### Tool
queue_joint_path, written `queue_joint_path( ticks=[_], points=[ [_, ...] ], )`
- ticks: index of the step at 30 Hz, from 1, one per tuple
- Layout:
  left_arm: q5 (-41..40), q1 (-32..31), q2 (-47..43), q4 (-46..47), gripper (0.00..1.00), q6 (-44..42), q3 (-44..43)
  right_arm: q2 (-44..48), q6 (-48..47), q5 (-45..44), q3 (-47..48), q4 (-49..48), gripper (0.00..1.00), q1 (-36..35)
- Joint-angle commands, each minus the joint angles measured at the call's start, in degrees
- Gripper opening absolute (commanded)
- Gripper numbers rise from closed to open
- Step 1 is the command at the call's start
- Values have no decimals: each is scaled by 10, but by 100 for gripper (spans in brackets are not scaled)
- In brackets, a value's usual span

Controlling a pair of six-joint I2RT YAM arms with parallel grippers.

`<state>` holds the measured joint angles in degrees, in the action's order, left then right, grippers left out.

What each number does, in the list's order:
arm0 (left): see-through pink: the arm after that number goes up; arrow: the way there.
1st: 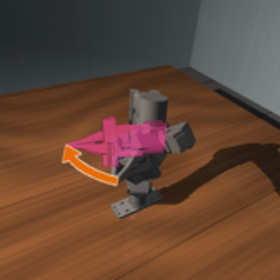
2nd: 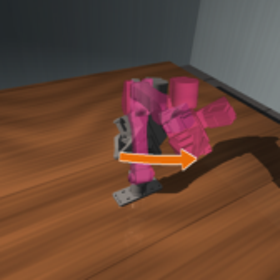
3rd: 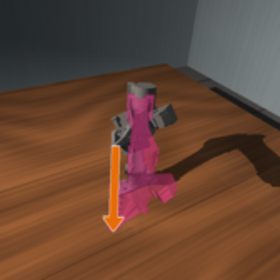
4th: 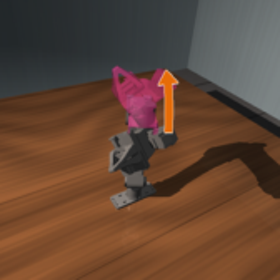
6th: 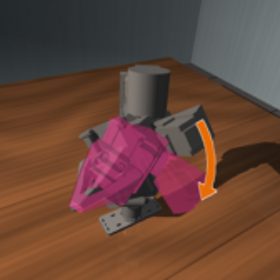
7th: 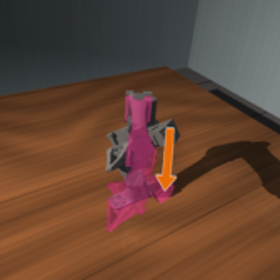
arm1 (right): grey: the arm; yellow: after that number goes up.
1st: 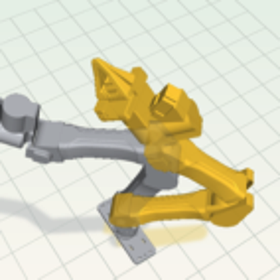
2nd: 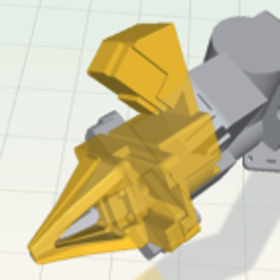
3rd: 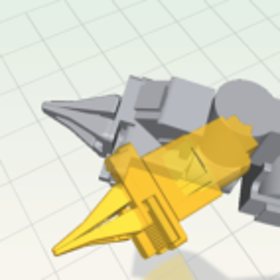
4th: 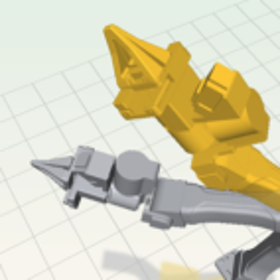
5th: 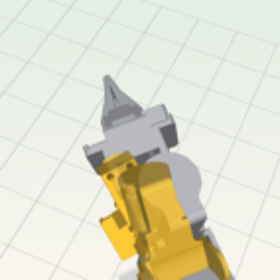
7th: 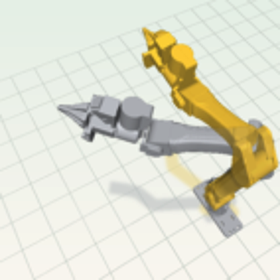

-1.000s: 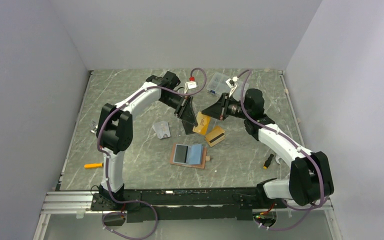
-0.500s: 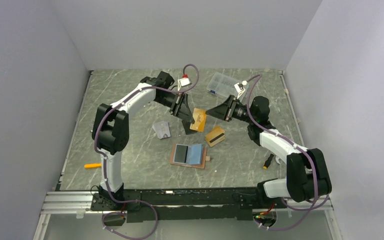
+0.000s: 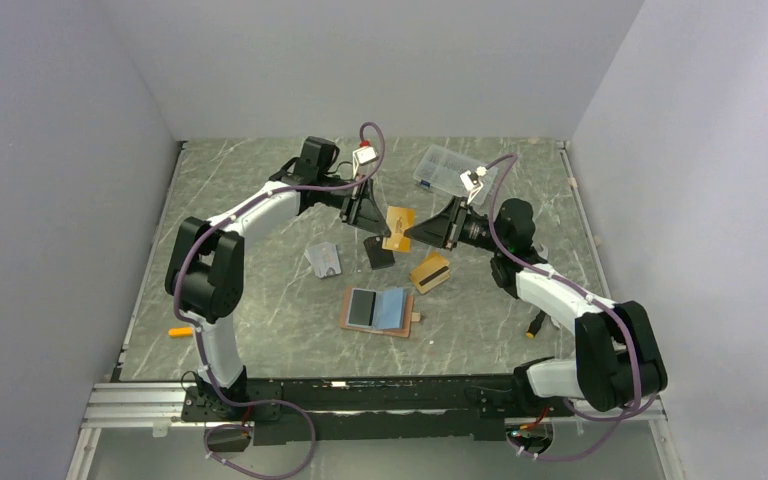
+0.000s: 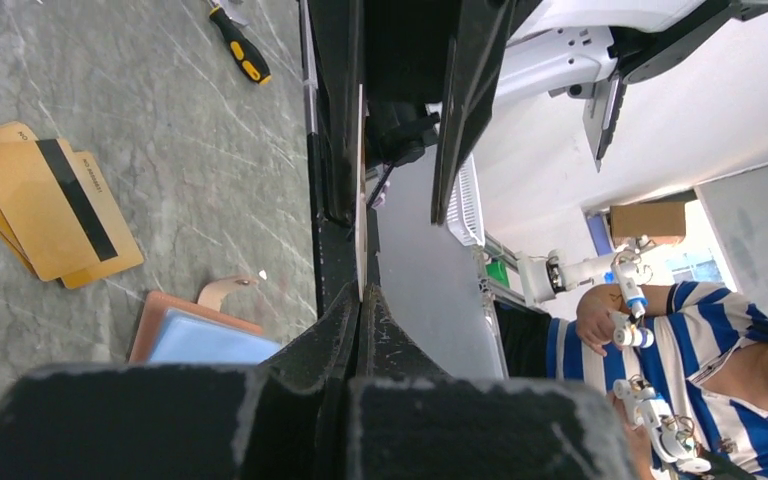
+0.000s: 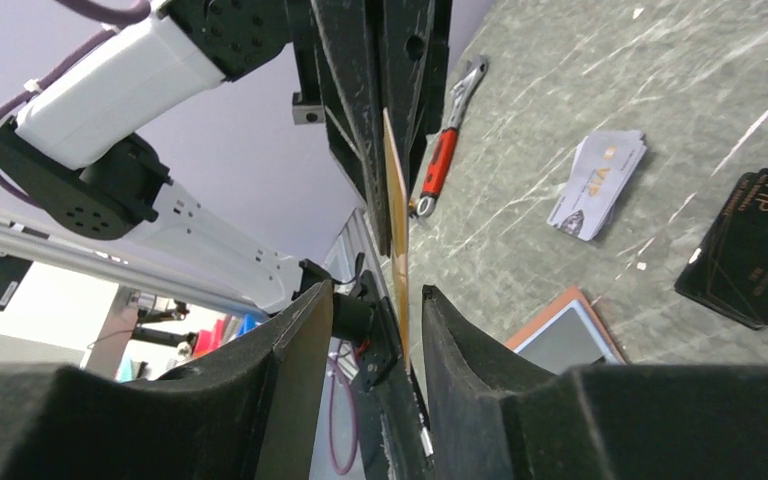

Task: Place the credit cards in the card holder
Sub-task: Insert the credit card into the card holder.

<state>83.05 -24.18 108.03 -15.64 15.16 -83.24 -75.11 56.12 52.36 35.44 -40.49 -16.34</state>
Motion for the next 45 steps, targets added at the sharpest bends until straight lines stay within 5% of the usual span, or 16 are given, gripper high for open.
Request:
queue_joint_path(
  ticks=[1,5,10,13,16,21,29,45],
  points=[
    [3,-1,-23,89,0,66,0,-2,-6,-7,22,-30,40,-14],
    [-6,-1,-18,90,0,68,-2,-9,7,-14,20,-47,30,-18],
    [-29,-1,-9,33,6,31,-17,-2,2,-38,16,-30,0,-19],
    [-65,-1,-3,-61,28,-33,-34,21,-47,-61,24,67,0,-18],
    [-123,6,-3,-135,35,-83,-21,46,-114,-81,27,192,0,-19],
    [-228,32,-35,-146,36,-87,77,101,-177,-119,-12,339,0,-30],
    [-276,37,-45,-119,36,-82,199,96,-205,-100,-51,400,0,-45],
    [-279,37,-34,-116,33,-91,201,102,-231,-92,-90,497,0,-58]
  ],
)
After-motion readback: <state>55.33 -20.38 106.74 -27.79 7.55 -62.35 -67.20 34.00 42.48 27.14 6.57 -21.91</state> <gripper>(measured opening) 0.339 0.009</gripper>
